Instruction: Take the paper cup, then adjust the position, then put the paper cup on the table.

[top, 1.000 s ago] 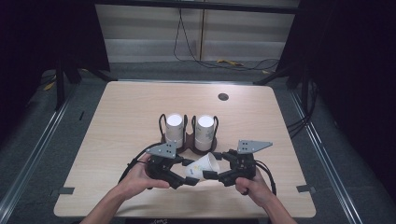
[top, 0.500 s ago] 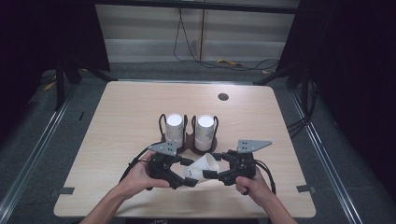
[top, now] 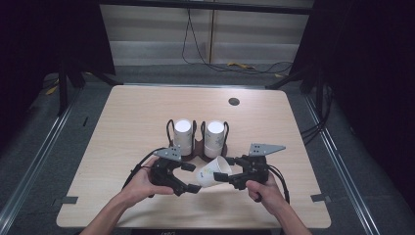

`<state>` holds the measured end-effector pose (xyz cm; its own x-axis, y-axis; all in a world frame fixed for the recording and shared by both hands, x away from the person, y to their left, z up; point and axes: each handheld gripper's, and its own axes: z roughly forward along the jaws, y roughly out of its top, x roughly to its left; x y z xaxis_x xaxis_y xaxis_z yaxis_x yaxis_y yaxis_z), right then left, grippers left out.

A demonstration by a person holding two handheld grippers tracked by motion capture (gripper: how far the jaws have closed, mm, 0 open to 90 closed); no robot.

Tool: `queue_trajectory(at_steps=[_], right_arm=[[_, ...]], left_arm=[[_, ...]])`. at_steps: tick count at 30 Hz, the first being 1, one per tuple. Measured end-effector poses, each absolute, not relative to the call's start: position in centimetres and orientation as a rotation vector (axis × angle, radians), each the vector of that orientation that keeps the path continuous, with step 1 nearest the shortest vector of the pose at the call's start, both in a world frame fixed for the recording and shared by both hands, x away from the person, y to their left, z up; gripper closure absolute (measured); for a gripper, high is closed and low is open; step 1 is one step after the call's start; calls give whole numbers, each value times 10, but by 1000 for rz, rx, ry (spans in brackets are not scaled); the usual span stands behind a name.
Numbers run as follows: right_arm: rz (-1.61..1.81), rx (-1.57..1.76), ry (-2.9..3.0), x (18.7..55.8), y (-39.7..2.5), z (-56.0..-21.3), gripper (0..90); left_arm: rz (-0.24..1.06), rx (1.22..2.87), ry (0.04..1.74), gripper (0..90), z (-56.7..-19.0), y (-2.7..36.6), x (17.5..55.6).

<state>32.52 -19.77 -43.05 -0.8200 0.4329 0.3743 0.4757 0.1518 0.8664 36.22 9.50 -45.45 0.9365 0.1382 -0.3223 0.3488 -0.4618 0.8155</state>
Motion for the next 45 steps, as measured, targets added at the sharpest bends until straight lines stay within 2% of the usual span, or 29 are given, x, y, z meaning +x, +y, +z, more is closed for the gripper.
queue_trajectory(at_steps=[19, 29, 45], right_arm=[[-1700, -1215, -2527, 326, -217, -426, 281], [-1617, -1428, -2641, 338, -230, -417, 290], [-1451, -1628, -2727, 360, -248, -413, 292]], left_arm=[[-163, 2200, 411, 166, -467, 105, 358], [-92, 2192, 515, 170, -472, 127, 358], [-83, 2213, 529, 180, -477, 136, 358]])
